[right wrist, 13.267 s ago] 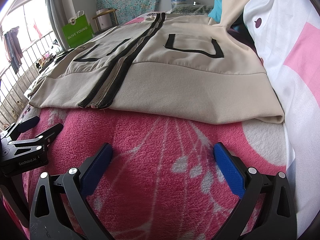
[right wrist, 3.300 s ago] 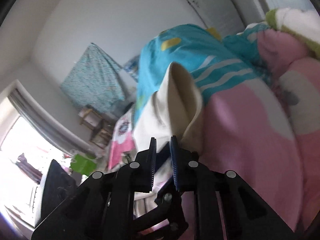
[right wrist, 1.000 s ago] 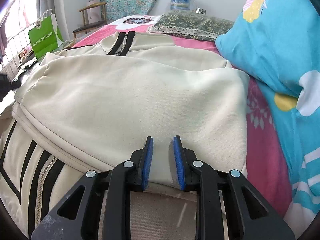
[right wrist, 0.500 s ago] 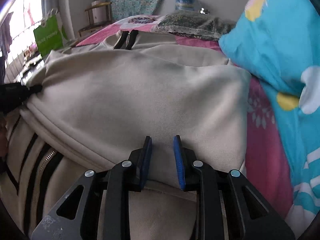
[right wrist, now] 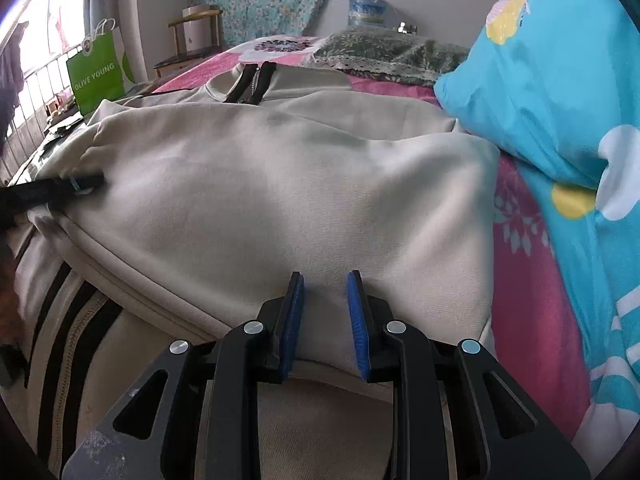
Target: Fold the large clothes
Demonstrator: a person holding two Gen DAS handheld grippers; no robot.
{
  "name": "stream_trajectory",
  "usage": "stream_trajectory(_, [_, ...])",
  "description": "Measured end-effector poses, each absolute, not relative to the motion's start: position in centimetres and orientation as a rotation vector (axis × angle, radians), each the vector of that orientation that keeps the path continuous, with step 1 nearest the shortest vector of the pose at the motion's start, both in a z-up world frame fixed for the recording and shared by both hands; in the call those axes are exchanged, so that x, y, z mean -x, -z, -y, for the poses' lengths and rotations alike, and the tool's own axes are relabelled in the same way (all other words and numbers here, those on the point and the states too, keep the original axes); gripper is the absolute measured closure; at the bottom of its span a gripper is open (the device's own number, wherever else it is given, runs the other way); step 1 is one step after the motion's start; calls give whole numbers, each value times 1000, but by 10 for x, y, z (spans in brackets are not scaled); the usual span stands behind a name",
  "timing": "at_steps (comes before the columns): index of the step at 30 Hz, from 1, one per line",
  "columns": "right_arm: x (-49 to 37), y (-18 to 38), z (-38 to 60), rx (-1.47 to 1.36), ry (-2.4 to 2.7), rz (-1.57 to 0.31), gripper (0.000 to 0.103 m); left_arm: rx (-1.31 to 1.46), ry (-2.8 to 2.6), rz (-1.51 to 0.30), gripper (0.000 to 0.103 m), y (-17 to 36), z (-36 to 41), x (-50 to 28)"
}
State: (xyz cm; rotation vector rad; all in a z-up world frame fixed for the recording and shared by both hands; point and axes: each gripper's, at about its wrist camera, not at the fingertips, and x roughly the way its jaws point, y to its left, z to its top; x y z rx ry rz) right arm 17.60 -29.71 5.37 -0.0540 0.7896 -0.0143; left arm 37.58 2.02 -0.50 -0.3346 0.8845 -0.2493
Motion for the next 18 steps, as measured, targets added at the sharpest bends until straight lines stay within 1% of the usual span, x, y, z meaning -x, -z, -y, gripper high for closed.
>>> stream_trajectory(1, [-176,-54,297,52,13,-789,80,362,260,-879,100,7,-25,-376])
stream_trajectory(4, [-171,-59,303,1,28,-789,80,288,234,-864,100,4,-12,-373])
stream_trajectory(7, [-165,-66,312,-144,36,-783,80,272,226,-855,100,4,-7,-372])
stream_trajectory(8, [-166,-70,314,-213,4,-773,76,273,226,-855,100,5,-5,-374])
stream_trajectory(9, [-170,-75,311,-259,-31,-772,76,274,226,-855,100,6,-5,-373])
stream_trajectory(13, [-194,-88,258,-127,-88,-817,77,260,221,-849,100,6,-9,-368])
stream_trajectory(16, [-205,-82,239,-200,-197,-859,77,259,221,-847,100,6,-10,-367])
stream_trajectory(18, [-210,-65,251,-314,-214,-892,78,259,222,-847,100,6,-10,-367])
